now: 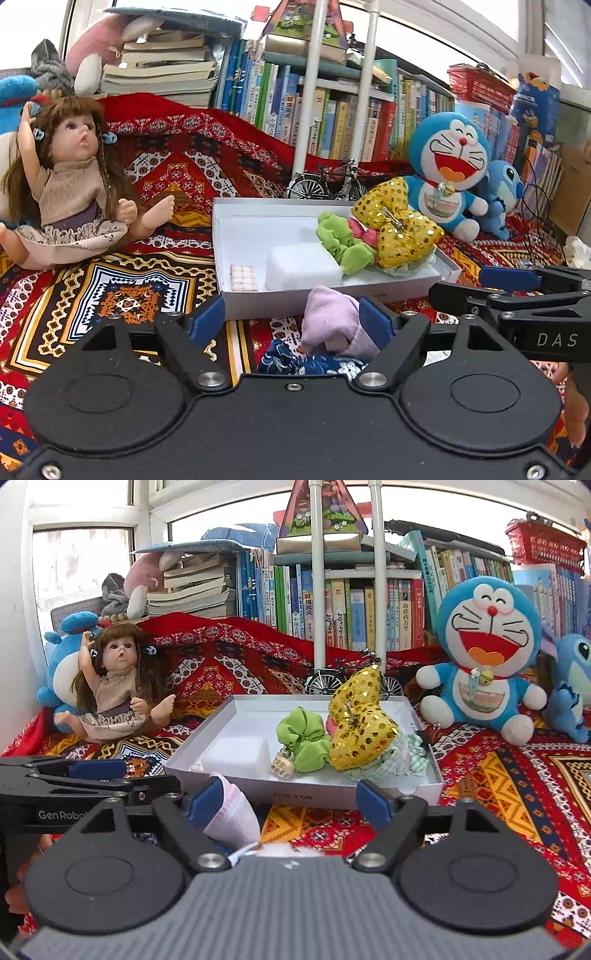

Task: Organize soft objects
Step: 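Move the left tool to the navy floral cloth while the right tool moves to the purple plush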

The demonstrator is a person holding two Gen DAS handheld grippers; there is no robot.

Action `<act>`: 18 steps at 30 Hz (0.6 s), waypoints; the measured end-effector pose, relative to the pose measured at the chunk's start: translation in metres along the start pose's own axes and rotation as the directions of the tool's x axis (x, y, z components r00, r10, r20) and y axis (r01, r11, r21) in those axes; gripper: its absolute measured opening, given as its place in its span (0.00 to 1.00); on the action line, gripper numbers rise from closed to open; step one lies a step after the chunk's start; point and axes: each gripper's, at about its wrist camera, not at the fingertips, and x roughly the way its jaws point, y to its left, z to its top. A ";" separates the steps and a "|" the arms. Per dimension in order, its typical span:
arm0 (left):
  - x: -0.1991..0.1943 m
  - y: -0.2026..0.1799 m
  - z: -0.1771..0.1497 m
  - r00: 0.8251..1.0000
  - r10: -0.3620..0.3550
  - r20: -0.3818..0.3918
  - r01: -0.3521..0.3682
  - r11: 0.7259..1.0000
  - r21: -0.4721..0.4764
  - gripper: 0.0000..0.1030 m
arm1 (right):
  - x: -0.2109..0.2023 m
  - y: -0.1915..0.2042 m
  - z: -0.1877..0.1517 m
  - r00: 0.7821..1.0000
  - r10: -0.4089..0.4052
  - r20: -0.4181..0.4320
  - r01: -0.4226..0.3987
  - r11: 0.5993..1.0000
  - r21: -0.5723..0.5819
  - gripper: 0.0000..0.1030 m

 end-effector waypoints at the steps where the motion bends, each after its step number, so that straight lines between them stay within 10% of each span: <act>1: -0.002 -0.002 -0.002 1.000 0.001 0.004 -0.001 1.000 0.006 0.77 | -0.002 0.000 -0.003 1.000 -0.005 0.003 0.005 1.000 -0.002 0.85; 18: -0.009 -0.014 -0.035 0.999 0.007 -0.033 -0.005 0.999 0.049 0.81 | -0.023 -0.010 -0.037 0.996 -0.087 0.017 0.087 0.996 -0.025 0.95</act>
